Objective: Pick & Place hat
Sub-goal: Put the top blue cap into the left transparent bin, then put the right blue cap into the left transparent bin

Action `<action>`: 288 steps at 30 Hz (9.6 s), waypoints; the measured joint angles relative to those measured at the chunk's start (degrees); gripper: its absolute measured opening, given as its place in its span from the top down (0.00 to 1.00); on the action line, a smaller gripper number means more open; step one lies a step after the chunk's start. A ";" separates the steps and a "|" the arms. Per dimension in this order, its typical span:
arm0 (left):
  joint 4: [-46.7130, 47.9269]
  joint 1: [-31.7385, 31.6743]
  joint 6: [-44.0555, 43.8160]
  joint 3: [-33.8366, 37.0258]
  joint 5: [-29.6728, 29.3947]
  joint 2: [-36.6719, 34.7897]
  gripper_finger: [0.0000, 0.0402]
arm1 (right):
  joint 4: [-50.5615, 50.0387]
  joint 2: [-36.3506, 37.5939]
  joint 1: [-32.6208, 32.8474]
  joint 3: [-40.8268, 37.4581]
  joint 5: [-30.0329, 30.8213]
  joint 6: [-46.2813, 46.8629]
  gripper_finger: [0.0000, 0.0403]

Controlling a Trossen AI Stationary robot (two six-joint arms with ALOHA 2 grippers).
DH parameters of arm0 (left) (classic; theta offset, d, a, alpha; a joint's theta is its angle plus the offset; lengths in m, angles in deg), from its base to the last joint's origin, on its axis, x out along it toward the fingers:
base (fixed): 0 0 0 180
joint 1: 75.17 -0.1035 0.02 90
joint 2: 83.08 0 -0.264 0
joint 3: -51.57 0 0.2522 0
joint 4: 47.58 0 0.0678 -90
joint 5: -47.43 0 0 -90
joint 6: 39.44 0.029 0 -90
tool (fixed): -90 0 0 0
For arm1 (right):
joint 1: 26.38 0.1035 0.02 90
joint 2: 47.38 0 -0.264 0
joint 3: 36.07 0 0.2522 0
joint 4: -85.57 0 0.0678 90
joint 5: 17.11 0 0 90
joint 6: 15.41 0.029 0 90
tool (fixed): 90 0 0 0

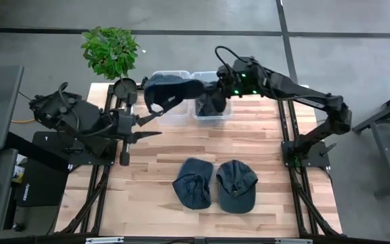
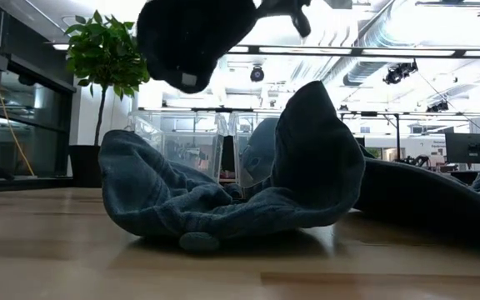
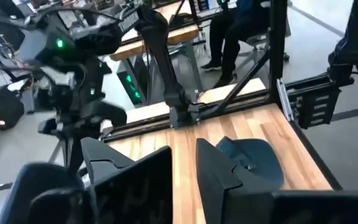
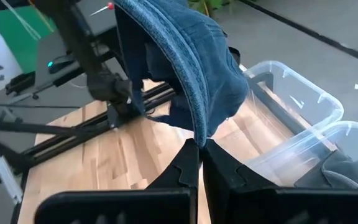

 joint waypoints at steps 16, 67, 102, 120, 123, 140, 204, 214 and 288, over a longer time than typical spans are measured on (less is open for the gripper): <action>5.99 0.40 0.44 0.02 3.69 -2.35 1.00 | 3.50 -8.80 -6.81 0.00 -0.13 10.18 1.00; 15.48 0.42 1.95 0.02 -0.13 -13.86 1.00 | 6.14 -17.61 -9.46 0.00 -2.74 5.94 0.68; -18.77 0.42 -7.40 52.55 -1.66 -43.06 1.00 | -27.36 0.76 10.49 -14.40 -13.23 -11.49 0.72; -45.25 0.42 -4.89 87.30 -1.06 -73.42 1.00 | -14.43 22.70 15.63 -35.22 -3.01 5.35 0.72; -48.67 0.43 -4.63 92.16 0.48 -77.62 1.00 | -14.22 24.83 15.61 -35.39 -1.64 6.74 0.72; -59.72 0.40 -12.10 106.12 4.04 -77.66 1.00 | -13.92 27.41 16.46 -35.43 -1.57 6.82 0.72; -61.39 0.38 -17.53 117.52 3.96 -77.44 1.00 | -0.21 27.33 24.28 -45.07 8.06 -4.29 0.72; -61.41 0.38 -17.53 117.52 3.98 -77.44 1.00 | 7.76 27.35 24.28 -51.41 3.52 -14.36 0.72; -61.43 0.38 -17.55 117.52 4.02 -77.44 1.00 | -7.27 28.49 34.24 -53.79 -8.93 91.83 0.38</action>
